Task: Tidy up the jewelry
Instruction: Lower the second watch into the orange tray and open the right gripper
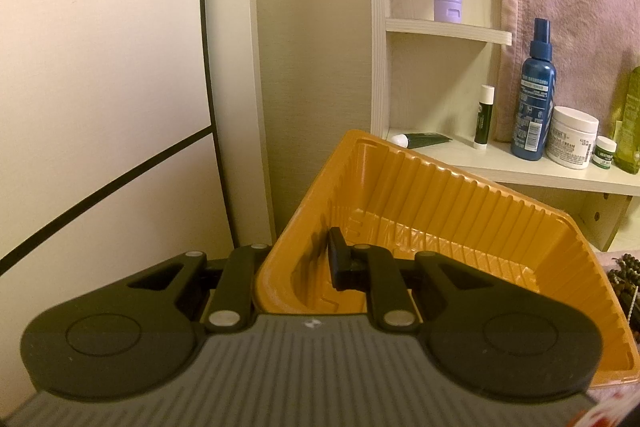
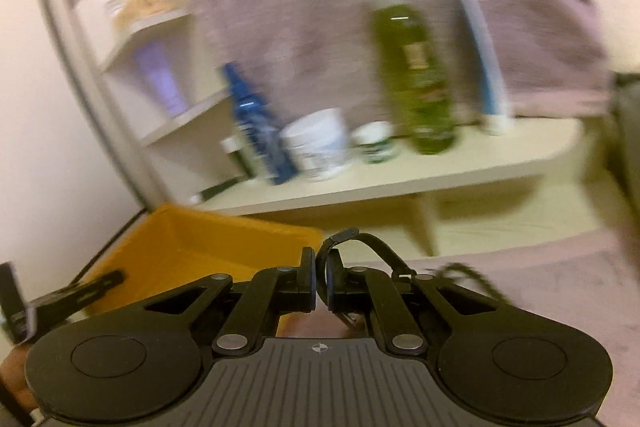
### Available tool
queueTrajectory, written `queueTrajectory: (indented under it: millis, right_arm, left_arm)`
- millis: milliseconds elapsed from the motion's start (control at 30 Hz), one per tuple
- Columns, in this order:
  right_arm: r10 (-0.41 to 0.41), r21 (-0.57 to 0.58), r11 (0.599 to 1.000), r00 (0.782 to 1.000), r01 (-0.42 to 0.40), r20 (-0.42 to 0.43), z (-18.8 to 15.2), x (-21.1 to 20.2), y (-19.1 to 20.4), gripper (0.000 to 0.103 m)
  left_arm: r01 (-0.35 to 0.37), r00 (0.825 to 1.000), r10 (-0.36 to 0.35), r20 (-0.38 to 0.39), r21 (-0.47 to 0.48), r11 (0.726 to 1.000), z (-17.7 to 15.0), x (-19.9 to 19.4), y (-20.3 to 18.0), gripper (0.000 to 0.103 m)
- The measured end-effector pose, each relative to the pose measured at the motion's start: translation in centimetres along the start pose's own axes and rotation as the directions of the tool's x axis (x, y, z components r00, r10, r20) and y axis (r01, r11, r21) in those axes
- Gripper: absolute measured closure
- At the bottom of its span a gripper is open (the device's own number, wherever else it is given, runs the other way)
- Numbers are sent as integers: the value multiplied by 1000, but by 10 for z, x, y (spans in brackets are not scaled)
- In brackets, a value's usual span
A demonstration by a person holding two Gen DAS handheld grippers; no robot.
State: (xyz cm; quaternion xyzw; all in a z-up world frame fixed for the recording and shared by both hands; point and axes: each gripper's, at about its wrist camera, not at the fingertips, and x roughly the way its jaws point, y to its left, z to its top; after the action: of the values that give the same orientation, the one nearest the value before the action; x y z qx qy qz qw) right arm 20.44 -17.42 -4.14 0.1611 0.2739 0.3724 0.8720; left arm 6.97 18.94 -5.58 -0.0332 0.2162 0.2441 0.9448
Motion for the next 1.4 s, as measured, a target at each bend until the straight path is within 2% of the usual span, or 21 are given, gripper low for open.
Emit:
queueTrajectory:
  millis: [167,367,500,633,1000,1067,1233,1400]
  right_arm:
    - [105,-53,993,993,-108,-49,-4,29,32,98]
    - [157,-102,980,981,-169,-117,-6,68,54,98]
    - [149,-150,973,974,-175,-168,-11,94,62,98]
    - [98,-201,969,971,-142,-217,-20,111,64,98]
    - [54,-213,971,969,-107,-242,-22,127,61,97]
    - [52,-193,976,971,-99,-234,-20,125,58,94]
    - [71,-139,985,976,-101,-208,-13,106,51,70]
    - [64,-89,993,985,-80,-163,-10,66,36,65]
  left_arm:
    - [2,1000,-2,0,1,1000,0,0,0,87]
    - [4,1000,-4,1,1,1000,1,0,-1,88]
    - [8,1000,-8,-1,2,1000,1,0,0,88]
    - [10,1000,-10,1,4,1000,2,-1,0,88]
    - [7,1000,-7,1,11,1000,2,-2,1,88]
    - [6,1000,-6,0,11,1000,2,-2,1,88]
    - [7,1000,-7,-4,13,1000,3,-1,2,88]
    - [8,1000,-8,-8,12,1000,4,0,2,88]
